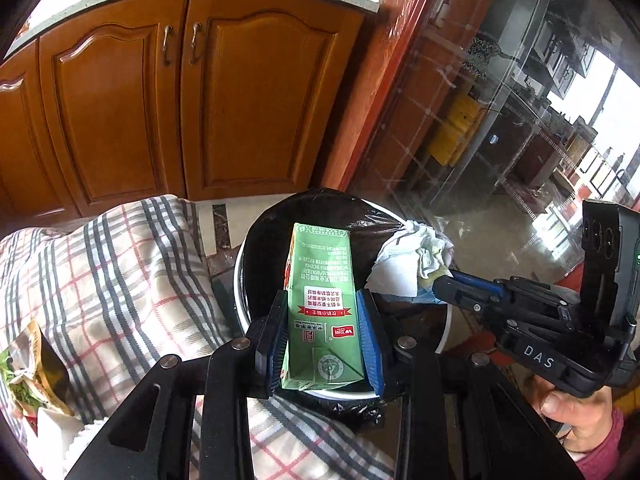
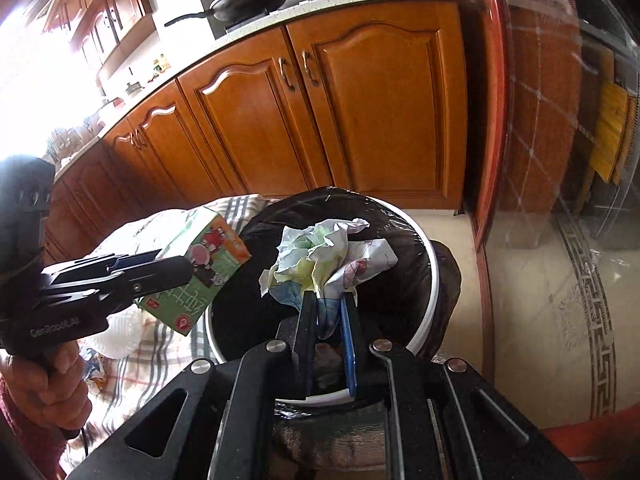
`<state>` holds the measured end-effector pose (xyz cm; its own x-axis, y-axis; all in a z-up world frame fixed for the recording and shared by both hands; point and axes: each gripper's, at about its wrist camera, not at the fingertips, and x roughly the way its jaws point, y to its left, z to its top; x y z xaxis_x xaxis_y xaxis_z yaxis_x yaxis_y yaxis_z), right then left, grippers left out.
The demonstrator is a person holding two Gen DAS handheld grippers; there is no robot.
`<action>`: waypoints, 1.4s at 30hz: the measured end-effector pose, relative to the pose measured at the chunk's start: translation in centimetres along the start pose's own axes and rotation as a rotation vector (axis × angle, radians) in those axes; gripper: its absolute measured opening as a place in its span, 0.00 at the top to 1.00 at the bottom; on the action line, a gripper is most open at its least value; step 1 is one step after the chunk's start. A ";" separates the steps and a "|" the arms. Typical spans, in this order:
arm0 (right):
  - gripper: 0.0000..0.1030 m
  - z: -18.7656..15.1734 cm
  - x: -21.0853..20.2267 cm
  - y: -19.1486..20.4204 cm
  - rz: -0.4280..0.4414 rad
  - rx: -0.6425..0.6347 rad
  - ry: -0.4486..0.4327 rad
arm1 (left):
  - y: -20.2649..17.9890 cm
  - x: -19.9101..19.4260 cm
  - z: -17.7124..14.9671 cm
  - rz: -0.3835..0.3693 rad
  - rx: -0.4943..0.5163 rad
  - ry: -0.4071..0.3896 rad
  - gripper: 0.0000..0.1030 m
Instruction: Collect trash
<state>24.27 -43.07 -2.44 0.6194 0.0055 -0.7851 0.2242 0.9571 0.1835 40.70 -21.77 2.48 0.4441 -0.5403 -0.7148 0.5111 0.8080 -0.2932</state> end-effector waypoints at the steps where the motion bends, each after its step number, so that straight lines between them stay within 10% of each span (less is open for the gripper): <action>1: 0.89 0.1 0.2 0.0 -0.001 -0.002 0.005 | -0.3 0.6 0.4 0.002 0.000 0.004 0.69; 18: 0.62 -0.5 -0.1 -1.4 0.001 0.056 -0.019 | 0.4 0.1 -1.0 -0.010 -0.045 -0.043 0.52; 28: 0.40 -3.6 -2.0 2.5 0.101 0.108 -0.123 | 4.1 -7.6 -8.9 0.049 -0.169 -0.205 0.48; 42: 0.37 -7.3 -1.6 10.8 0.232 0.086 -0.090 | 8.2 -18.4 -18.6 0.177 -0.297 -0.273 0.48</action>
<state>20.24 -30.62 -3.51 0.7254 0.1926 -0.6608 0.1286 0.9052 0.4050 23.02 -0.81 1.45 0.7045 -0.3978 -0.5878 0.1940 0.9046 -0.3796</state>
